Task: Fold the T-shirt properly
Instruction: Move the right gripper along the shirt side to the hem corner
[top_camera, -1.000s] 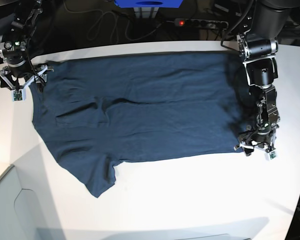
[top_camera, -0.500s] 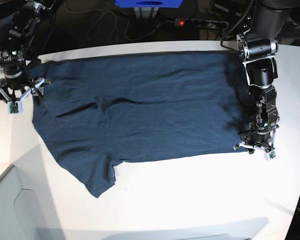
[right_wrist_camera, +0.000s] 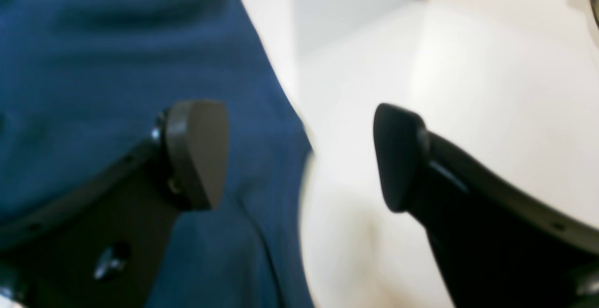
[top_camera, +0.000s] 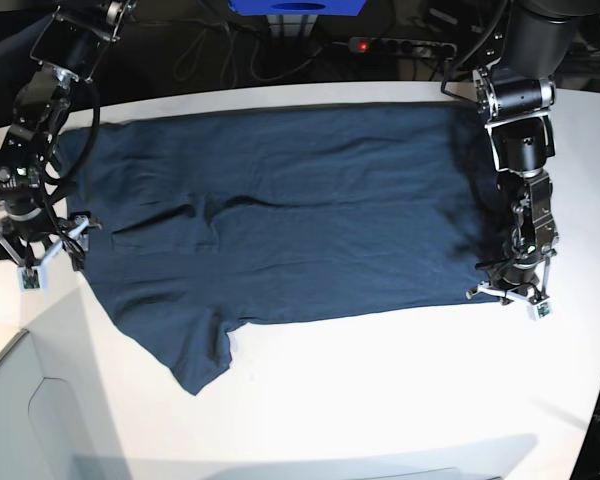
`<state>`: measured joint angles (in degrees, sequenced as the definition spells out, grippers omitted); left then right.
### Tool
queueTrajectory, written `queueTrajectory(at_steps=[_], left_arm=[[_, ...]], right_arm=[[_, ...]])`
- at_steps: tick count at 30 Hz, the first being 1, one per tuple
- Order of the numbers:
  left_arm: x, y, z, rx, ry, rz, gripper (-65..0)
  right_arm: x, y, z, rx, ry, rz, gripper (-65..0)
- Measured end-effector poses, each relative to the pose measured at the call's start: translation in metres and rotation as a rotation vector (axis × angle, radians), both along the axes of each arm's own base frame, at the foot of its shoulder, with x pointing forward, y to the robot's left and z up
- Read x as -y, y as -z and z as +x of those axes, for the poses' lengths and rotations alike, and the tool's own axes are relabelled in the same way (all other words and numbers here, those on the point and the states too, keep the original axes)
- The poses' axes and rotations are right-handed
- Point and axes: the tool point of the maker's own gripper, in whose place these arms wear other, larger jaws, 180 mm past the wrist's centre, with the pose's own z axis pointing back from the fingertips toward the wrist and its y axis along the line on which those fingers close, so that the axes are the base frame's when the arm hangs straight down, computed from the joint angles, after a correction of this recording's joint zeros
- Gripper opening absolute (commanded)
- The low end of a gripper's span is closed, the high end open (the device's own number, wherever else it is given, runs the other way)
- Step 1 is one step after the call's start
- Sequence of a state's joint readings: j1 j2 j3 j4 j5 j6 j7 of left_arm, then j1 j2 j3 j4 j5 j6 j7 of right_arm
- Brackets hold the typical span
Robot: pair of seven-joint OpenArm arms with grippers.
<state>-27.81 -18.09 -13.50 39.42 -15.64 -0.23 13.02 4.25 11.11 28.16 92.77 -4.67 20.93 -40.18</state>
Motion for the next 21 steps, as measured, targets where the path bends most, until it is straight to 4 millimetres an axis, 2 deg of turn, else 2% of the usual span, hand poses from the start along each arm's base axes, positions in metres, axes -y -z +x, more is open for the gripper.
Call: queueTrajectory(at_steps=[7, 11, 15, 17, 21], left_arm=[[-0.001, 0.0, -0.001, 0.001, -0.001, 0.002, -65.0], [-0.001, 0.0, -0.001, 0.001, -0.002, 0.002, -65.0], [-0.001, 0.0, -0.001, 0.002, -0.001, 0.002, -65.0], [-0.002, 0.001, -0.002, 0.003, -0.002, 0.004, -65.0], [-0.002, 0.003, -0.005, 0.006, -0.004, 0.006, -65.0]], right_arm=[[-0.027, 0.024, 0.046, -0.059, -0.061, 0.089, -18.7], [-0.049, 0.041, 0.082, -0.112, -0.107, 0.16, -18.7], [-0.062, 0.054, 0.113, -0.078, -0.107, 0.275, -18.7], [-0.064, 0.066, 0.119, -0.072, -0.098, 0.315, -18.7], [-0.058, 0.087, 0.118, -0.047, -0.068, 0.366, -18.7]])
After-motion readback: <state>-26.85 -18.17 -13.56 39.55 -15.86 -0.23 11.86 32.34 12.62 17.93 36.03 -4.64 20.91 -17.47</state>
